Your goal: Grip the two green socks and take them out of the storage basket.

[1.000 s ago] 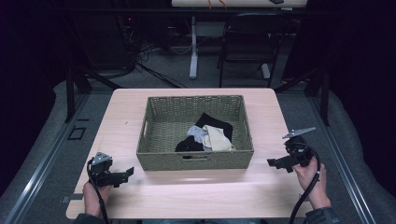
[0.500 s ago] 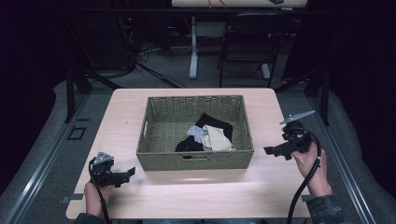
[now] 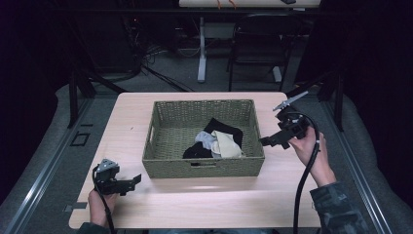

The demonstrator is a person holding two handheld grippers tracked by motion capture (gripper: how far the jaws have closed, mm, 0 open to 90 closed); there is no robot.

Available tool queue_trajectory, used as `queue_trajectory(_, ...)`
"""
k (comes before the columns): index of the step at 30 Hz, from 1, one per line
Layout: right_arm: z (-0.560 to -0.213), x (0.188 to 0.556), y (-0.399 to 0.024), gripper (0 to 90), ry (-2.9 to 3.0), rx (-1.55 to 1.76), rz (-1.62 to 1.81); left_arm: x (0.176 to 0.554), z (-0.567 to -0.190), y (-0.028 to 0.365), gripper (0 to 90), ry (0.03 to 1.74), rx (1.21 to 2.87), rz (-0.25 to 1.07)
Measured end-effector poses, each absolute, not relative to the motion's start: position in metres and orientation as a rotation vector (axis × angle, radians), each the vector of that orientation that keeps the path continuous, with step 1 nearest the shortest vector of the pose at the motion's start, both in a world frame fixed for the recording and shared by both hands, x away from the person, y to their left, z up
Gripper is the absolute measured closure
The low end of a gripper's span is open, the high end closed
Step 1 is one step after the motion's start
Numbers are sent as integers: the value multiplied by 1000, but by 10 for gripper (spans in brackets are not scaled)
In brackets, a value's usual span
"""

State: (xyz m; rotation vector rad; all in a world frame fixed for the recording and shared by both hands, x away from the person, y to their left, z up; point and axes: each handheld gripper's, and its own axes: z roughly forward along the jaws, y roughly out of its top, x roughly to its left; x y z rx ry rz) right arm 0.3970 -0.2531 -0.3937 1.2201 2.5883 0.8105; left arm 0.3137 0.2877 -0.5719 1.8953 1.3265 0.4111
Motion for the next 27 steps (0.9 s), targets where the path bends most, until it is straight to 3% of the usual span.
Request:
queue_trajectory(14, -391, 435, -195, 0, 2695, 1122, 715, 313, -572, 289, 1, 1315, 1902, 392)
queue_trajectory(27, -416, 467, -150, 39, 2781, 1101, 650, 313, -572, 290, 1, 1318, 1894, 391)
